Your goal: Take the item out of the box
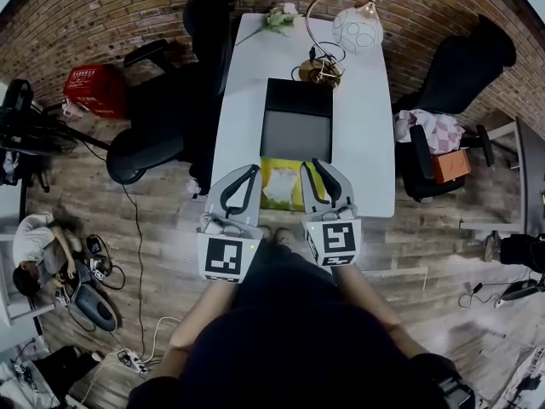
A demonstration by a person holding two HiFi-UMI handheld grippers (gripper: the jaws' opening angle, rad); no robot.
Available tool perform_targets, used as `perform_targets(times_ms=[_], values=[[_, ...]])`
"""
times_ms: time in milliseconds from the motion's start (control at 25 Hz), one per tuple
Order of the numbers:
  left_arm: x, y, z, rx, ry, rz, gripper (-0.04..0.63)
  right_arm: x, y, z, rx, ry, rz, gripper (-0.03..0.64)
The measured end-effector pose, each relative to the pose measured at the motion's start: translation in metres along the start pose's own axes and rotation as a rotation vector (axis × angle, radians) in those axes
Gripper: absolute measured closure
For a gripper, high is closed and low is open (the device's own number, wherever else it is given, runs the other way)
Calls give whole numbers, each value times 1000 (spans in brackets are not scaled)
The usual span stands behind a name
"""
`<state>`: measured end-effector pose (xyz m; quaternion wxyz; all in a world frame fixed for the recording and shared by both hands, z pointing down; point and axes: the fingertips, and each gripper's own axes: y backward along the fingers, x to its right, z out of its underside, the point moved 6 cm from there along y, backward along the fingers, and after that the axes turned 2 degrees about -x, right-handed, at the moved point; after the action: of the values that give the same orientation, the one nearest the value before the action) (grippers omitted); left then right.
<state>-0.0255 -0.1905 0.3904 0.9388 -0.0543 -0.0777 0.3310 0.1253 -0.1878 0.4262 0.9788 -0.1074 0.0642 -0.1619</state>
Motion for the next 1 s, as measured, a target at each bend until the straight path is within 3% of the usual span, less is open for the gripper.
perform_targets(times_ms=[400,680,1000], values=[[-1,-3,20,-46,-15,11,584,-7,-13,52,-170,24,-52,537],[-2,1,25,-62,-12,1,584,-11,-20,77,-225,46,-81,537],[-5,4,30,-77,-10,-11,584,-21,-31,104,-375,62,-161,537]])
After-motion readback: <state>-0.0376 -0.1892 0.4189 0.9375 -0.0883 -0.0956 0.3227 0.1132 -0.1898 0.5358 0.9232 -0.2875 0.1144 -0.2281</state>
